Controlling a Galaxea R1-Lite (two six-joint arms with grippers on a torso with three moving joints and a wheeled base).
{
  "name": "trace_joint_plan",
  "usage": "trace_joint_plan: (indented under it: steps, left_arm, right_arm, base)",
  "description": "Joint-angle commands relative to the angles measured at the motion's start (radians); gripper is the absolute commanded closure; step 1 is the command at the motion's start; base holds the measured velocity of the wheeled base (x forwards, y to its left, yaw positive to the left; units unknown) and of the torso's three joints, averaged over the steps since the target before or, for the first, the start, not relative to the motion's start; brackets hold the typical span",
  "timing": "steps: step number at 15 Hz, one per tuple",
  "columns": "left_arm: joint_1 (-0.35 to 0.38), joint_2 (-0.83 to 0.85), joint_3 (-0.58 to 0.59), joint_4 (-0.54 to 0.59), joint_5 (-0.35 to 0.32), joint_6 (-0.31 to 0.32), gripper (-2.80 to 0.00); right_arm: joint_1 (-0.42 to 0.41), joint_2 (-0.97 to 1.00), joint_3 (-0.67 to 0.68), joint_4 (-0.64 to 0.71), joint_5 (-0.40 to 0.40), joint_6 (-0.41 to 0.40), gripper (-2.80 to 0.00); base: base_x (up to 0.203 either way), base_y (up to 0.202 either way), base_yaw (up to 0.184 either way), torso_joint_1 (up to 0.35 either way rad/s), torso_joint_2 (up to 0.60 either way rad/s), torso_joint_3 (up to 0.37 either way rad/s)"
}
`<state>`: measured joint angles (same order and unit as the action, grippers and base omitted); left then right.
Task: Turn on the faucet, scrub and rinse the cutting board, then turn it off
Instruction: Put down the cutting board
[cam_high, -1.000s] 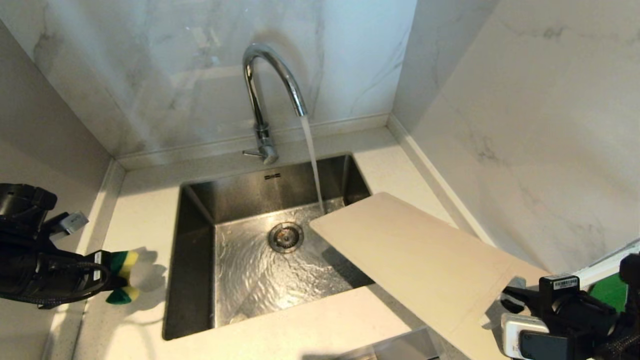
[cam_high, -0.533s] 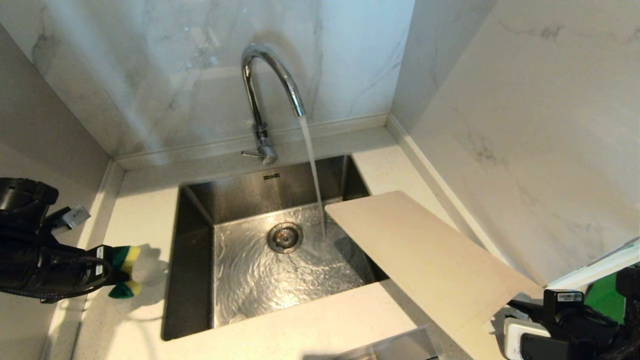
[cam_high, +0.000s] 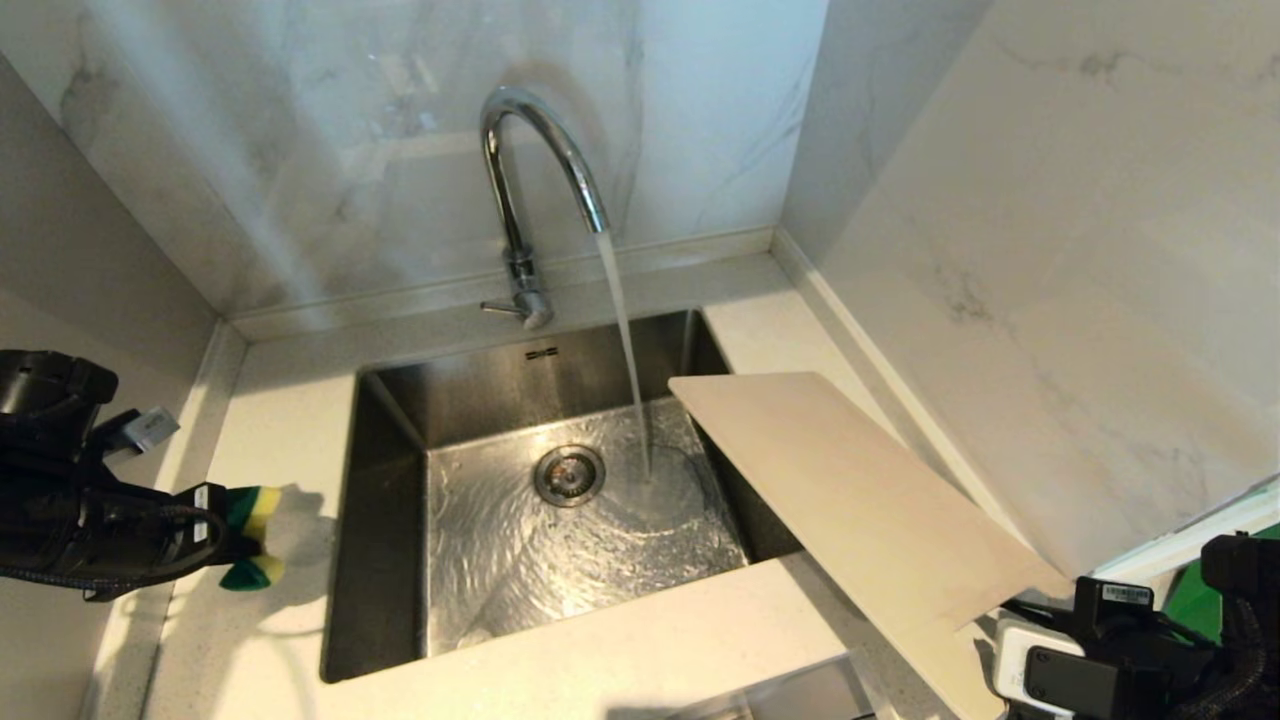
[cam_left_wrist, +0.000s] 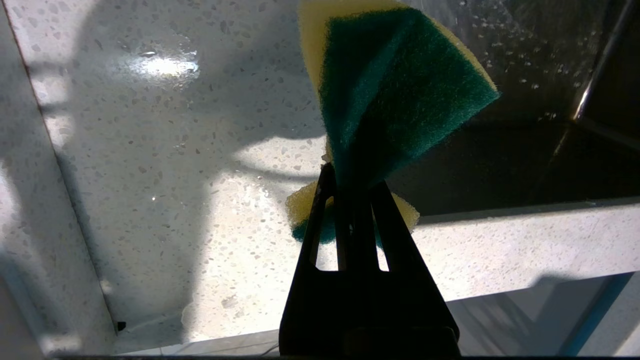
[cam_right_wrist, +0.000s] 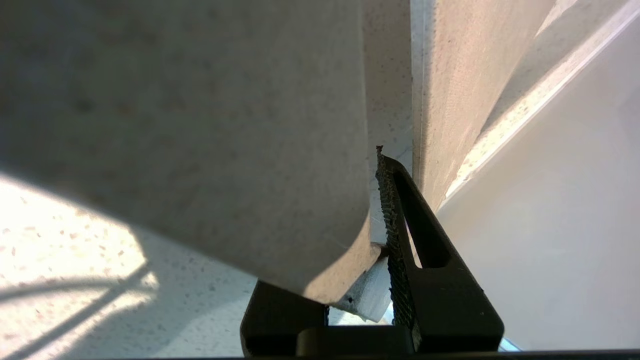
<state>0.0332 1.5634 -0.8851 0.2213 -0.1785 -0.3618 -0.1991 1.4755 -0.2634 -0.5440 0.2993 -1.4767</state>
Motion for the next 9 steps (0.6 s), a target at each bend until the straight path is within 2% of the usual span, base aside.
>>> trace_joint_plan:
  steps: [1,6,9]
  left_arm:
    - [-0.003,-0.002,0.000,0.001,-0.001,-0.005,0.00]
    - [-0.008,0.000,-0.009,0.003,0.001,-0.006,0.00]
    - [-0.015,-0.003,-0.016,0.004,0.002,-0.006,0.00]
  right_arm:
    - [0.009,-0.002,0.001,0.002,0.019,0.020,0.00]
    - [0.021,-0.011,0.025,0.003,0.034,0.061,0.00]
    - [0.053,-0.014,0.019,0.003,0.034,0.116,0.00]
  base:
    - [0.000,0.000,0.000,0.000,0.00,0.000]
    - [0.000,0.000,0.000,0.000,0.00,0.000]
    - [0.000,0.000,0.000,0.000,0.00,0.000]
